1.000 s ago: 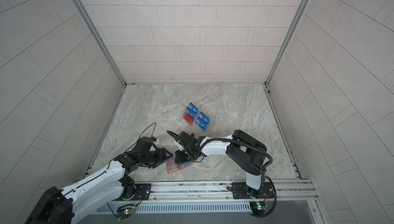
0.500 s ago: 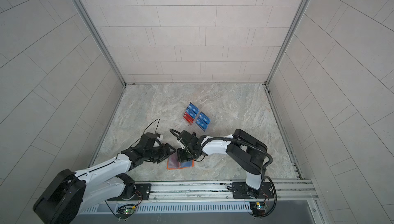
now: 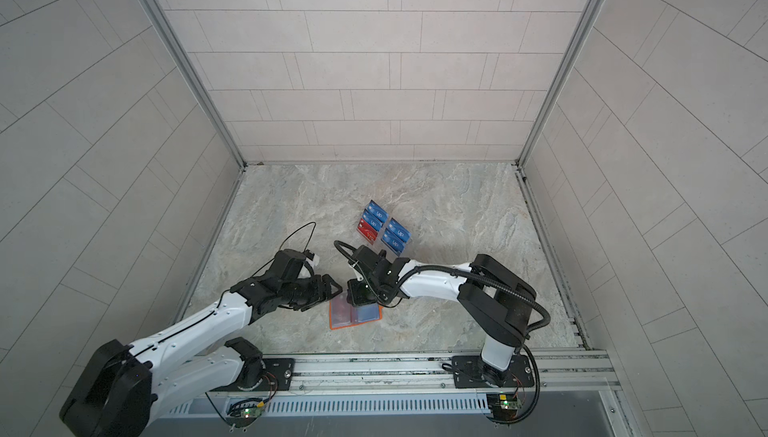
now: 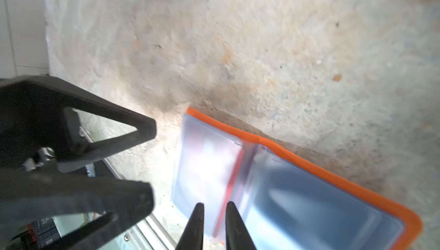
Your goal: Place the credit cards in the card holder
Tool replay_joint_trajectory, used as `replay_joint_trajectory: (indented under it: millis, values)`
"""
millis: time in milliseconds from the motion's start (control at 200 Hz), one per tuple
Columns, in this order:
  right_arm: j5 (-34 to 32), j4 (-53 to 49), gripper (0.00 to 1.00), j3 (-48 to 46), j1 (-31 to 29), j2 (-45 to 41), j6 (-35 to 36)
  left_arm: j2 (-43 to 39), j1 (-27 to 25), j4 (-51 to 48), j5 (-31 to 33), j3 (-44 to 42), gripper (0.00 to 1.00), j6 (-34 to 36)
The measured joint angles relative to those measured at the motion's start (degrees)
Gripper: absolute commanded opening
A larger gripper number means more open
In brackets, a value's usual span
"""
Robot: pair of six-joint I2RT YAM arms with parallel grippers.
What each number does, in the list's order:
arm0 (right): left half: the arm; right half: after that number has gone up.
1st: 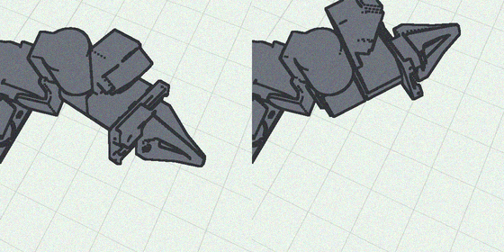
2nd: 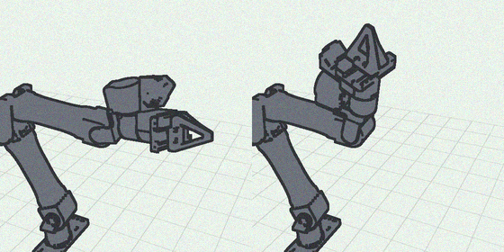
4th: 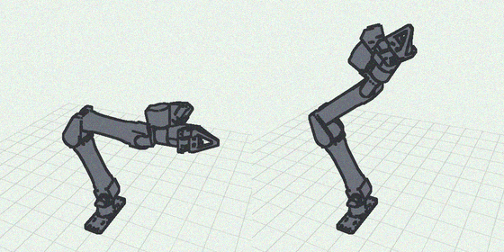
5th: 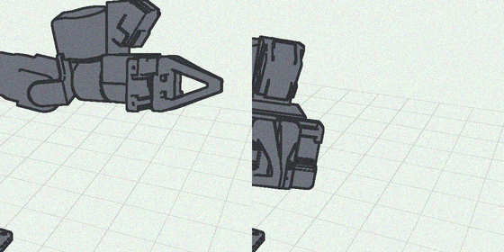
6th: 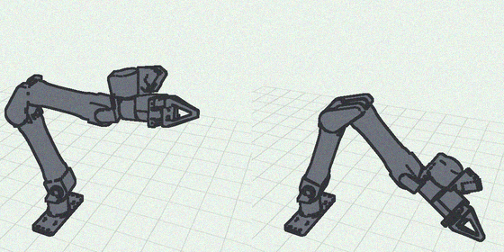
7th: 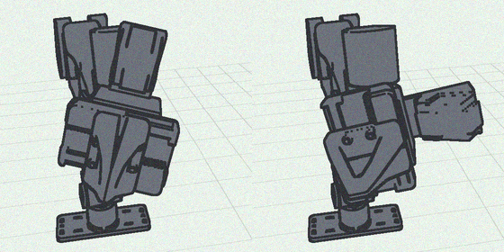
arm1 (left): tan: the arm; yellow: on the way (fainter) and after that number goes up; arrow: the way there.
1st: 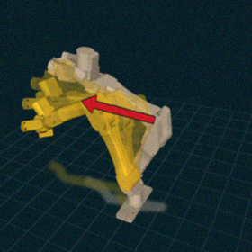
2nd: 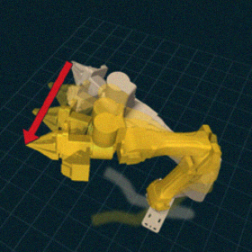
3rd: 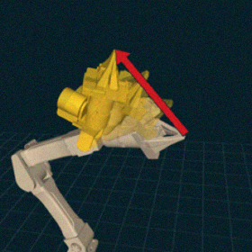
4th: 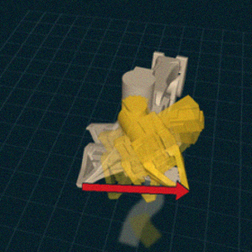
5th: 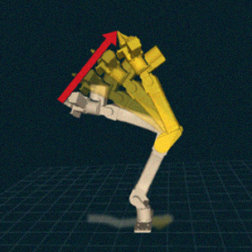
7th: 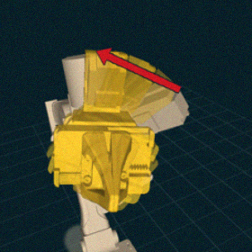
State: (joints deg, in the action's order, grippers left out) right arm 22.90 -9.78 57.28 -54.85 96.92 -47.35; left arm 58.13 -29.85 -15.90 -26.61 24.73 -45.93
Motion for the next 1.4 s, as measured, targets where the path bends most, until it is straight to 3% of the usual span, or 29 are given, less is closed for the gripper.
replay_joint_trajectory:
  millis: [320,566,821,1061,1397]
  values:
    - [-2.60,-13.27,0.30,16.46,7.23,0.42,9.75,-1.18,0.00,-5.05,3.74,0.00,0.67,1.14]
    - [-4.98,-27.58,0.31,39.04,14.73,10.84,21.44,-2.93,0.00,-6.19,8.81,0.00,0.67,1.44]
    - [-8.35,-39.63,0.32,54.55,16.02,23.08,29.33,-1.95,0.00,-6.78,10.47,0.44,0.67,2.10]
    - [-13.33,-46.03,0.33,62.69,16.41,28.17,33.33,-1.64,0.00,-6.84,11.41,0.50,0.68,2.25]
    - [-14.38,-49.77,0.33,68.06,18.78,33.57,35.52,-2.34,0.00,-6.58,11.47,0.48,0.68,2.03]
